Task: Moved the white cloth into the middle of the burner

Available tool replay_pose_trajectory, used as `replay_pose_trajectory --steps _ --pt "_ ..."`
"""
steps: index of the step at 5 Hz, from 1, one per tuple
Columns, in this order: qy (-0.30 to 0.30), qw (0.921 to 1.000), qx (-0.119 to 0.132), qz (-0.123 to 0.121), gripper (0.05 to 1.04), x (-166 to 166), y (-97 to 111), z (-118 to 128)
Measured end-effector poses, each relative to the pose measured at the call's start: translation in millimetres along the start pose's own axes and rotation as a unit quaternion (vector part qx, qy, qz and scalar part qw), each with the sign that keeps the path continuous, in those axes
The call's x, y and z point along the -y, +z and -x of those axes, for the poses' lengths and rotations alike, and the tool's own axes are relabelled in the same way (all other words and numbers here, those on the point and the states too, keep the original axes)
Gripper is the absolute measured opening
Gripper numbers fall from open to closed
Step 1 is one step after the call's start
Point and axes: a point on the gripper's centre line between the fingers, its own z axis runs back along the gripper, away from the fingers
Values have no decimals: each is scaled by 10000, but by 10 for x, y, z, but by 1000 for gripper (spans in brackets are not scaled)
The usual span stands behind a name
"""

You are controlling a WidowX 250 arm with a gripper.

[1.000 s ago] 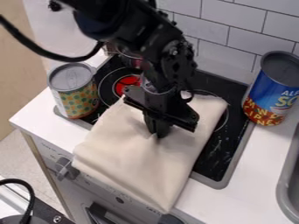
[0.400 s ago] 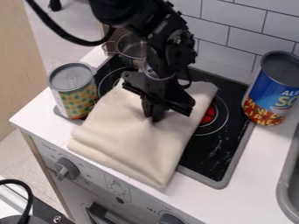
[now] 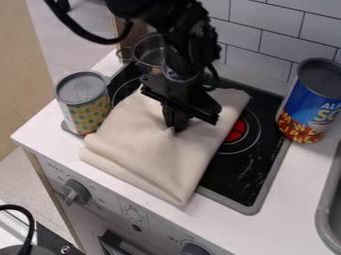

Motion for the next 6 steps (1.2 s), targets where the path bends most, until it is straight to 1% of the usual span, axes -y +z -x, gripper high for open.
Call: replay_pose_trajectory --steps 1,2,3,4,5,6 --pt "55 9998 -84 153 54 79 3 -60" --pt "234 9991 -184 309 54 166 7 -144" --pt "235 9984 -273 436 54 282 31 -183" --pt "76 9986 -211 476 54 428 59 -177" --pt "-150 9987 -118 464 54 522 66 -197" --pt "8 9995 108 298 54 534 61 -262"
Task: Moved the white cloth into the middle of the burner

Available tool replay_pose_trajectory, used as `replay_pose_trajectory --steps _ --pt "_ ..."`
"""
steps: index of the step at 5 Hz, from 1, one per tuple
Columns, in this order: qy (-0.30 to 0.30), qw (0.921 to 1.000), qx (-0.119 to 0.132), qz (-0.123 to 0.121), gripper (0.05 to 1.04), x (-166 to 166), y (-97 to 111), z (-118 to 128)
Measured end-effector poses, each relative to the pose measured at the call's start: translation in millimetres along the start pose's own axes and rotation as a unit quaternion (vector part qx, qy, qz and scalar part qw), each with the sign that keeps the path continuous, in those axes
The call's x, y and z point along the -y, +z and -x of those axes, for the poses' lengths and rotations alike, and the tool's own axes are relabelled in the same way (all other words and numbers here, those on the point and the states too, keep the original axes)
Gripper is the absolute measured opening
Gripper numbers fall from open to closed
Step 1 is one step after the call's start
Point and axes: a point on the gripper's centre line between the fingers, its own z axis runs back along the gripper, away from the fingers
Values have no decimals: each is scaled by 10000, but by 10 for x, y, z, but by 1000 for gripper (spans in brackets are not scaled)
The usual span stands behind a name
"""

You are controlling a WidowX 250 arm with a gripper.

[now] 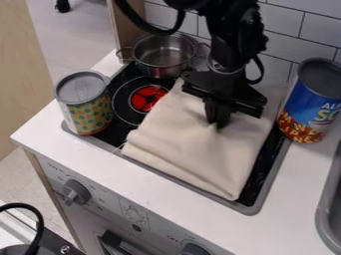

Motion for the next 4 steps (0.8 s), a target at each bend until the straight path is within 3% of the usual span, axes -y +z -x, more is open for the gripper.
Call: replay_pose_trajectory --steps 2,4 --pt "64 9994 244 -228 54 -18 -79 -282" --pt "113 9984 510 -199 74 -143 -54 -280"
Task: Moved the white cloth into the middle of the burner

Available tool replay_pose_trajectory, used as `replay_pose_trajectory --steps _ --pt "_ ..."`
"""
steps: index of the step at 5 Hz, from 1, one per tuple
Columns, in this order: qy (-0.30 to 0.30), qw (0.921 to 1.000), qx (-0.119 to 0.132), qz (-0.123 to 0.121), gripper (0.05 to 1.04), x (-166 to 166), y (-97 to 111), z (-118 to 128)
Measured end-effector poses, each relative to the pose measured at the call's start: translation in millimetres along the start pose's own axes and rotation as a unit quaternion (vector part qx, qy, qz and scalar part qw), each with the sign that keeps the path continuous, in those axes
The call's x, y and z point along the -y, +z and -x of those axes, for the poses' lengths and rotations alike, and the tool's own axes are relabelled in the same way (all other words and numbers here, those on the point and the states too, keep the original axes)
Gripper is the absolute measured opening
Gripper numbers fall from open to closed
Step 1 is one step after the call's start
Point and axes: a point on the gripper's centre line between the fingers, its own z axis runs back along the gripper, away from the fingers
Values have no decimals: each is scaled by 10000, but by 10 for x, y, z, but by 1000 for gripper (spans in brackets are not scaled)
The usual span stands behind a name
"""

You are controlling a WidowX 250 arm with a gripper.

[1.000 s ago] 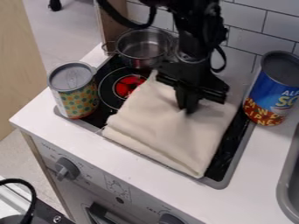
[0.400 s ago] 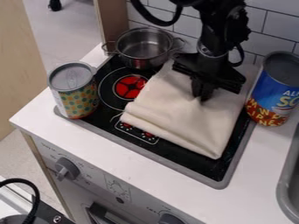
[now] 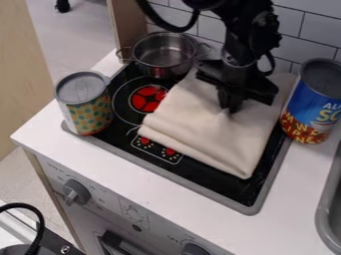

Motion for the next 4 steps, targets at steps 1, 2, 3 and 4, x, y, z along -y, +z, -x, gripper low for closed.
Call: replay_pose_trajectory --steps 1,2,3,4 --pt "219 9996 130 -137 205 -120 12 -1" --pt "551 9976 392 -175 461 -224 43 -99" --pt "784 9951 597 -104 757 -267 163 -182" --pt "995 9912 868 -97 987 -285 384 -223"
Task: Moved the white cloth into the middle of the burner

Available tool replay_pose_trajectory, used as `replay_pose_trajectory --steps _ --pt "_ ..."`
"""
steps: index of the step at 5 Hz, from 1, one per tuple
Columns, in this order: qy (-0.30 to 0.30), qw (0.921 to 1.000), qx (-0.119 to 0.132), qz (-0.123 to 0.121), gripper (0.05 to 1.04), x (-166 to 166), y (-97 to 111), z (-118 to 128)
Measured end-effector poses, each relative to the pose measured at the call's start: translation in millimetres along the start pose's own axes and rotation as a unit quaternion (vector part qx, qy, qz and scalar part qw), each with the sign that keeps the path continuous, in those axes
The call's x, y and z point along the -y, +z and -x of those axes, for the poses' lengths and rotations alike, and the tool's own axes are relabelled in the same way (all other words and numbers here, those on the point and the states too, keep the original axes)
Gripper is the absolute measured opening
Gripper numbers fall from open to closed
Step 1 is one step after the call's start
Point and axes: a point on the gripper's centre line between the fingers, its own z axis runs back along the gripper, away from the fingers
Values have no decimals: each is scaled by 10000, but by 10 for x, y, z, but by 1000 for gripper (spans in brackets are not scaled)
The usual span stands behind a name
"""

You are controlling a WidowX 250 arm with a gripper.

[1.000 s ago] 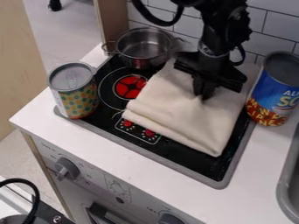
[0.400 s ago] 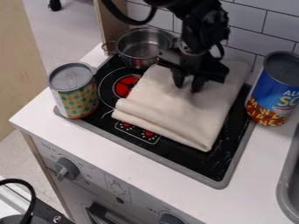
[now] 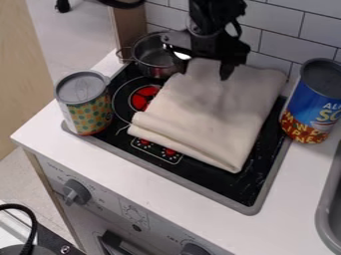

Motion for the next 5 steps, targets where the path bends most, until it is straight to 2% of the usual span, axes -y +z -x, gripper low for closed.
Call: replay_pose_trajectory --steps 1,2,3,4,5 --pt "-68 9997 -234 -78 999 -49 287 114" --pt "-81 9970 -707 -290 999 -198 377 278" --pt "-317 9948 -959 -137 999 -287 551 445" --pt "-710 9899 -1226 109 999 -57 698 634" --pt "-774 9881 -1322 144 999 144 700 742"
